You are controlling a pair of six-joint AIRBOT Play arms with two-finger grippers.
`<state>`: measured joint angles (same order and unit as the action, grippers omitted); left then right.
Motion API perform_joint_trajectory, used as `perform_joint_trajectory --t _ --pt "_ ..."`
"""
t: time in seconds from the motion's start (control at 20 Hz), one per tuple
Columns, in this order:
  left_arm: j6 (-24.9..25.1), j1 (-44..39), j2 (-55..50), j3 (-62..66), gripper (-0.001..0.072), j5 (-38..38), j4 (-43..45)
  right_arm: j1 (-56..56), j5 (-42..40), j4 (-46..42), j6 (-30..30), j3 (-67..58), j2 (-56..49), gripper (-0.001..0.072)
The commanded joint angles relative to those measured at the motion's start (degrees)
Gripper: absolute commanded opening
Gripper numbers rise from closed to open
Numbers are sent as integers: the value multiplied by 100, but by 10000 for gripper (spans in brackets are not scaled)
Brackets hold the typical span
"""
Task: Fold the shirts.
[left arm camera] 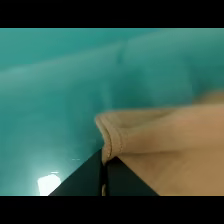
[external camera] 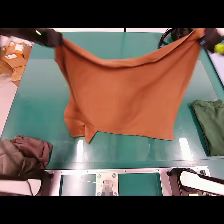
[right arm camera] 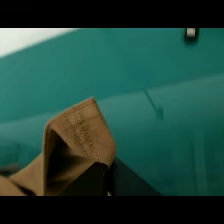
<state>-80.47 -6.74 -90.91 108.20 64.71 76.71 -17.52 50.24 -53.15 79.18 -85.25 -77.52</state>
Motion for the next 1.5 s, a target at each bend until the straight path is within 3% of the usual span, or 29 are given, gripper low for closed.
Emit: perform_joint_trajectory --t 0.0,0.15,0.2,0.25,0.3,0.35,0.65,0.8,1.1,1.45 --pt "271 184 -1342 -31 22 -350 -1137 70 -179 -13 -35 155 -1279 15" --pt "693 166 -1980 -31 24 -778 -2175 195 -313 81 -35 153 -2026 17" --pt "706 181 -2133 -31 25 -813 -2448 225 -306 81 -33 153 -2179 58" --pt "706 205 -2203 -31 114 -754 -2503 234 -260 76 -35 153 -2277 232" --pt "699 262 -2201 -28 432 -599 -2522 197 -197 22 -33 153 -2299 369" --pt "702 356 -2194 50 567 -313 -2570 96 -48 -63 -28 111 -2269 371" --pt "728 1563 -2194 916 565 2686 -2614 -1143 1893 -243 9 142 -1694 369" --pt "667 2022 -2192 446 565 3440 -2621 -1611 2247 -669 7 1189 -1082 369" --pt "599 2140 -2192 -1327 565 3475 -2618 -2310 2234 -1060 -37 3429 -144 369" --pt "728 2135 -2192 -2496 564 2857 -2640 -2103 1810 -933 -184 4411 -144 369"
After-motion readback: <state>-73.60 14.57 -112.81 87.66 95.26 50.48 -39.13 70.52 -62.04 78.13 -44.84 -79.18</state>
